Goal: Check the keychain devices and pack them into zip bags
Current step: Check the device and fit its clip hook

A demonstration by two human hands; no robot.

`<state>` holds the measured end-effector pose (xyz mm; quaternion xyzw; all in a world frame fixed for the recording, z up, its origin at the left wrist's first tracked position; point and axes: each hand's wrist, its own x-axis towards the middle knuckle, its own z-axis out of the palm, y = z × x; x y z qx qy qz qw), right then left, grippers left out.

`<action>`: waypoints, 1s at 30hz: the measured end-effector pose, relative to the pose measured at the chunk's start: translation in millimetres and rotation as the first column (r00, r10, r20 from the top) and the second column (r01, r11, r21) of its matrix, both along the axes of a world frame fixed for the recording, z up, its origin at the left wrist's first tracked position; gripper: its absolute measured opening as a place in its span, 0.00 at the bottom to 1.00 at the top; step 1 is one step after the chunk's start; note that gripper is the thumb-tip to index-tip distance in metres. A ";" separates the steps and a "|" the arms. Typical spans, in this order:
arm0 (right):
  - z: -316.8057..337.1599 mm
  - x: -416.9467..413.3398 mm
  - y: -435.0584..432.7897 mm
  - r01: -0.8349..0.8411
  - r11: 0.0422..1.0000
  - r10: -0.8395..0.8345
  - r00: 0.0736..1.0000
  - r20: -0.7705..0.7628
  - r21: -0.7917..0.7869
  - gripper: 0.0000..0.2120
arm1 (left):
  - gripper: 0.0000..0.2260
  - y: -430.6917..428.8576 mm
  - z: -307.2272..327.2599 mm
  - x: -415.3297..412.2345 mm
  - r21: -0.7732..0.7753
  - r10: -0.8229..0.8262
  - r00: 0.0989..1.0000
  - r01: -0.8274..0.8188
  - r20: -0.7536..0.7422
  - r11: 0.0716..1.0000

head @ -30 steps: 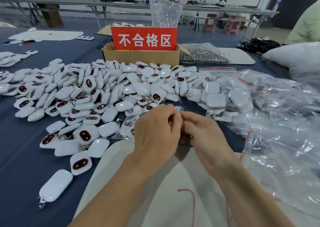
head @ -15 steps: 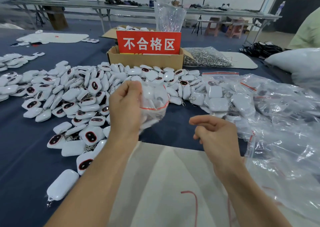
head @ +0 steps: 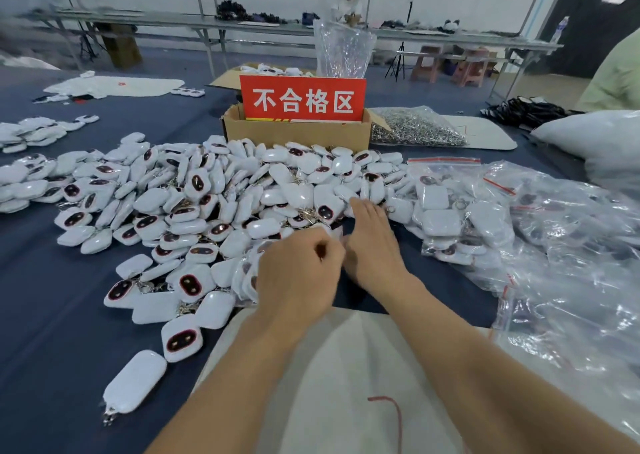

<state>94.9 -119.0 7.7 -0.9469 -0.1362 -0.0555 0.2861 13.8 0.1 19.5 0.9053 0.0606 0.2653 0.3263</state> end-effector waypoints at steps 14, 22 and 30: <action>-0.3 -27.1 -12.3 0.243 0.957 -0.280 0.918 0.280 0.159 0.14 | 0.16 -12.7 2.6 -9.2 0.559 -0.004 0.958 0.172 -0.288 0.811; 12.9 -111.0 -35.1 0.340 0.487 -0.295 0.931 -0.215 0.804 0.17 | 0.10 -23.1 17.6 -25.3 0.181 -0.151 0.984 0.132 0.099 0.975; 25.3 -96.1 -48.5 0.405 0.301 0.191 0.861 -0.471 0.863 0.09 | 0.10 -27.3 6.9 -15.8 -0.273 -0.301 0.952 0.276 -0.050 0.922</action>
